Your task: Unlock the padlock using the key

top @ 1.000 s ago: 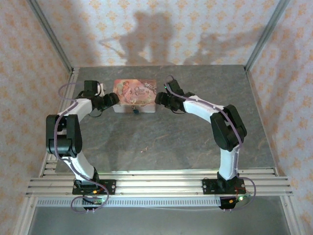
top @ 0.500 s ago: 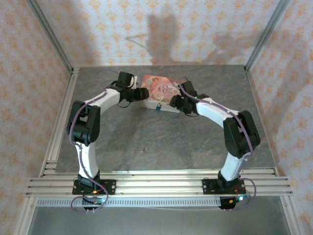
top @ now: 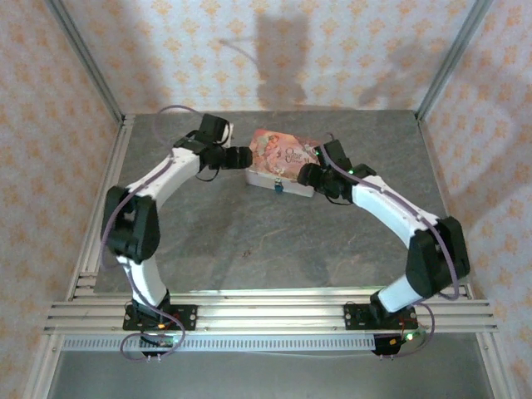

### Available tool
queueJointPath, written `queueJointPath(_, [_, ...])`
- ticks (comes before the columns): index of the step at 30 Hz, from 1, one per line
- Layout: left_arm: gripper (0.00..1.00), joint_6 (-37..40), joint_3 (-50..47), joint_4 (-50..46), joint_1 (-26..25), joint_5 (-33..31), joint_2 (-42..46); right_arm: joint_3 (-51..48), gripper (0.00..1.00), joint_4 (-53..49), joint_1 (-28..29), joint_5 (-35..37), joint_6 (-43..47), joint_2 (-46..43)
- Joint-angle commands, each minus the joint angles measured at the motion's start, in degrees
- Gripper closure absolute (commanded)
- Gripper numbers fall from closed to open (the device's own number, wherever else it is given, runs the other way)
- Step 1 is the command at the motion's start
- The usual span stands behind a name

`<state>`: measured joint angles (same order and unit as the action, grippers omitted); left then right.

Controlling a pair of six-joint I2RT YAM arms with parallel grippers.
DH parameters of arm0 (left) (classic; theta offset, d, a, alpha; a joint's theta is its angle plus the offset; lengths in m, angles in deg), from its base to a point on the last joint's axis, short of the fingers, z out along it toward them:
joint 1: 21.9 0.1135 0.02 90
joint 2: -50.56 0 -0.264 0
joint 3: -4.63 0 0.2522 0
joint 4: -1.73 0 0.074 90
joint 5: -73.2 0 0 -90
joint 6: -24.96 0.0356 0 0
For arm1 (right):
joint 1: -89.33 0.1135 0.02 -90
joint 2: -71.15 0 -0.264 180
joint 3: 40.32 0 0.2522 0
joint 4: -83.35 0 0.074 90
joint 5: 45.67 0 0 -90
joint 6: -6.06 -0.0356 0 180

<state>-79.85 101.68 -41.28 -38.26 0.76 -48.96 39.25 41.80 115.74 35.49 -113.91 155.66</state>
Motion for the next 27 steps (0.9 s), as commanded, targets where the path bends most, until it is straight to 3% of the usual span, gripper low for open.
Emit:
queueJointPath(1, [0.19,2.63,-5.69,-8.5,0.36,-6.71,8.29,-1.39,0.32,-2.98,0.81,0.25,-0.37,-3.47])
queueJointPath(5, [0.26,-2.61,-20.66,-7.75,-1.57,-5.98,19.51,-5.86,0.34,-2.23,4.71,0.72,-2.08,-4.81])
queueJointPath(9, [0.37,-9.46,-32.69,-7.67,-10.2,-10.55,28.47,-10.91,0.37,1.27,7.86,-0.18,-5.12,-4.72])
queueJointPath(13, [0.5,-18.12,-38.77,-8.15,-19.78,-13.9,32.7,-13.81,0.39,3.41,9.89,0.39,-7.12,-4.36])
queueJointPath(18, [0.55,-22.84,-39.76,-6.01,-30.59,-18.52,31.59,-14.78,0.39,4.76,10.72,0.81,-7.64,-3.44])
queueJointPath(27, [0.62,-24.1,-39.9,-2.88,-32.79,-16.33,24.47,-14.14,0.39,4.41,10.76,1.1,-5.99,-2.86])
